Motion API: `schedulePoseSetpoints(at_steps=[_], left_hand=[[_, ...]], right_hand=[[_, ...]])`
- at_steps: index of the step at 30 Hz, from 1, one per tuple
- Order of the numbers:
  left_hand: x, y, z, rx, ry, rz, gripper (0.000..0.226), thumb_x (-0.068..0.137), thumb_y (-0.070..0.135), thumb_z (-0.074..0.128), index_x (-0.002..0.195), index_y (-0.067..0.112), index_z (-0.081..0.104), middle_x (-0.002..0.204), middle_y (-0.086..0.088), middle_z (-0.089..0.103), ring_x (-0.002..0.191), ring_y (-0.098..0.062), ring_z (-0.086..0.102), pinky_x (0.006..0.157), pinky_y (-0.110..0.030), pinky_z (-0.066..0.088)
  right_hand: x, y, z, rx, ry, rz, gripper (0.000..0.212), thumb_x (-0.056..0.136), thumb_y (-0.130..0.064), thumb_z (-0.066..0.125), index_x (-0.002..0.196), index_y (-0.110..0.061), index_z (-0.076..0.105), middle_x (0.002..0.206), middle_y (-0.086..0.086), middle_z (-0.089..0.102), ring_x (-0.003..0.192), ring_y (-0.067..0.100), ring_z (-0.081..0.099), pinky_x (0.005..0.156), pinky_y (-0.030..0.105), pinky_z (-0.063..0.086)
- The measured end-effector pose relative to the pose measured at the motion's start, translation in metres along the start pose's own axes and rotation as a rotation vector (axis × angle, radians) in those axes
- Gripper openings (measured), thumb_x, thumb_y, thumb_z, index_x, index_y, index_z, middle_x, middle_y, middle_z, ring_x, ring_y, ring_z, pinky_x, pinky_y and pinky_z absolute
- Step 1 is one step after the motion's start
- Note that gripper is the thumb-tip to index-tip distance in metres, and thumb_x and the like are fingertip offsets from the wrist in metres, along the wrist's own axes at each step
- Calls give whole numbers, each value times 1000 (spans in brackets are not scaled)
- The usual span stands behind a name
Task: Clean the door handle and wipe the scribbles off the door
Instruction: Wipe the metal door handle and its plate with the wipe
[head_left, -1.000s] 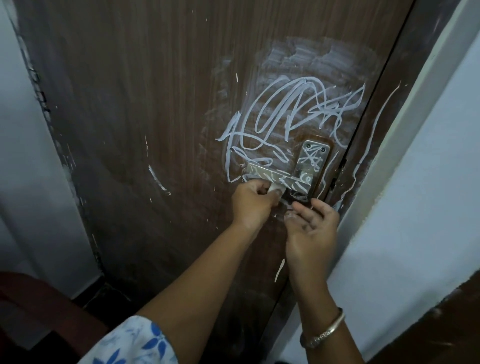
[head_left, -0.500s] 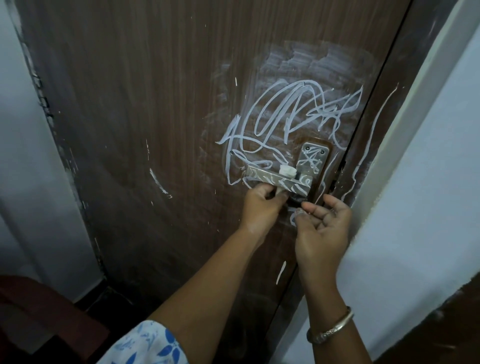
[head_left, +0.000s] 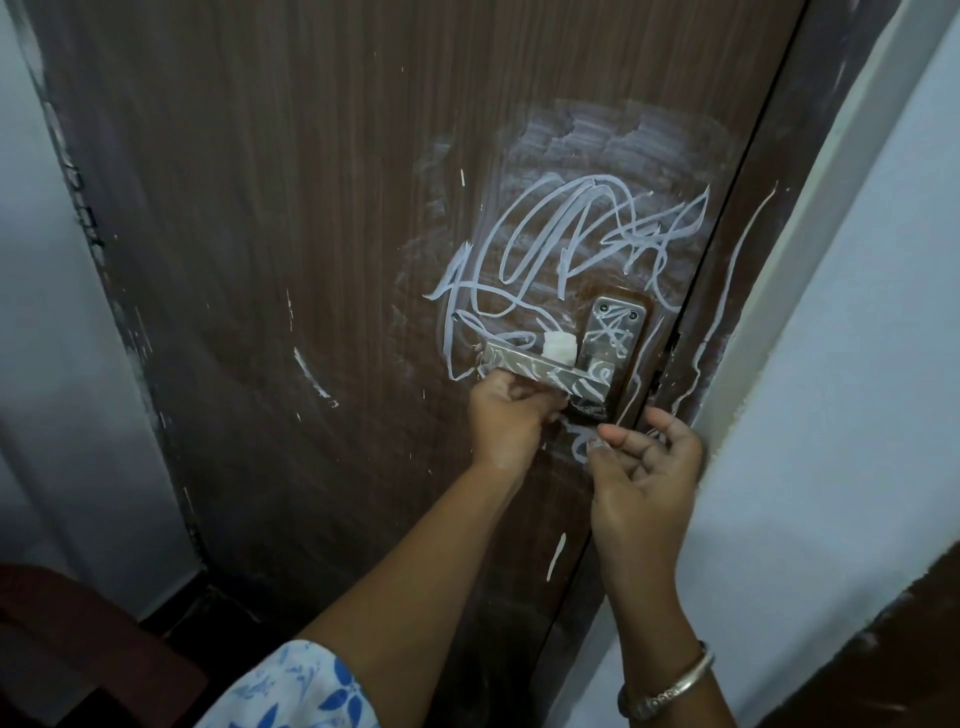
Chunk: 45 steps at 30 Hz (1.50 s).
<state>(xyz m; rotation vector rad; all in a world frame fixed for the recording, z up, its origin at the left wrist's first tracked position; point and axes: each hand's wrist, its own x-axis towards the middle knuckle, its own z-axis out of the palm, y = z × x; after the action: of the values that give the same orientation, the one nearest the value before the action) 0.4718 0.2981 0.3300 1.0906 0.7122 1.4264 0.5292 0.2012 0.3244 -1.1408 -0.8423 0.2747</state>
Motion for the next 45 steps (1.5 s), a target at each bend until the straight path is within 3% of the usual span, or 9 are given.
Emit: schedulePoseSetpoints(at_steps=[6,9,14,22,24,27,35,40,45], left_hand=[[15,12,-26,-177,-250,-333,23,92,3,37,90,3,59,87,-9,71,88,-25,68,70,-29,56],[34,24,-48,-150,-486,-571,65,92,46,18,120,1,56,125,-15,61,114,-28,58,84,-38,47],[57,50,-54,-32,-714,-706,108,71,86,-2,124,14,59,131,-13,58,120,-28,54,95,-43,29],[71,120,-22,603,-851,-422,121,72,79,-16,106,0,69,111,-14,69,112,-21,59,110,-47,21],[70,134,-15,672,-840,-321,117,76,76,-15,104,2,70,97,-14,73,97,-24,64,91,-32,42],[66,142,-9,783,-803,-217,112,78,76,-13,98,9,74,82,-6,74,76,-18,62,63,-28,38],[52,135,-8,813,-744,-92,104,84,68,-13,96,12,74,99,-7,73,91,-23,64,86,-33,43],[47,137,-6,855,-769,-66,100,88,62,-12,111,8,68,96,0,72,84,-4,67,69,-9,47],[38,129,-10,850,-751,-29,92,92,57,-9,113,10,68,117,-3,67,92,1,58,72,-9,35]], right_hand=[[0,1,0,-17,-25,-21,49,82,4,63,113,-27,42,91,-1,64,74,8,63,65,18,50],[0,0,1,-22,-35,-37,49,81,3,64,114,-26,41,90,-1,64,72,4,63,64,13,49],[-2,0,0,-40,-55,-51,51,81,1,66,114,-28,41,89,-4,65,76,4,64,67,17,51],[-1,-3,-3,-31,-61,-66,52,81,3,66,113,-29,41,88,-3,65,74,3,63,66,15,50],[-2,-3,-2,-25,-68,-71,52,81,4,66,114,-28,41,88,-2,65,74,3,63,66,14,50],[-3,-3,-1,-29,-80,-73,52,81,3,65,114,-28,41,88,-3,65,73,3,63,65,14,50],[-6,-8,3,-82,-108,-94,52,81,0,66,117,-28,40,90,-3,64,73,-1,61,63,12,49],[0,-16,6,-106,-117,-105,53,81,-2,66,119,-29,39,90,-4,64,74,-2,60,64,11,48],[3,-23,10,-163,-132,-113,51,81,-4,66,117,-30,40,92,-5,62,75,-1,59,62,11,47]])
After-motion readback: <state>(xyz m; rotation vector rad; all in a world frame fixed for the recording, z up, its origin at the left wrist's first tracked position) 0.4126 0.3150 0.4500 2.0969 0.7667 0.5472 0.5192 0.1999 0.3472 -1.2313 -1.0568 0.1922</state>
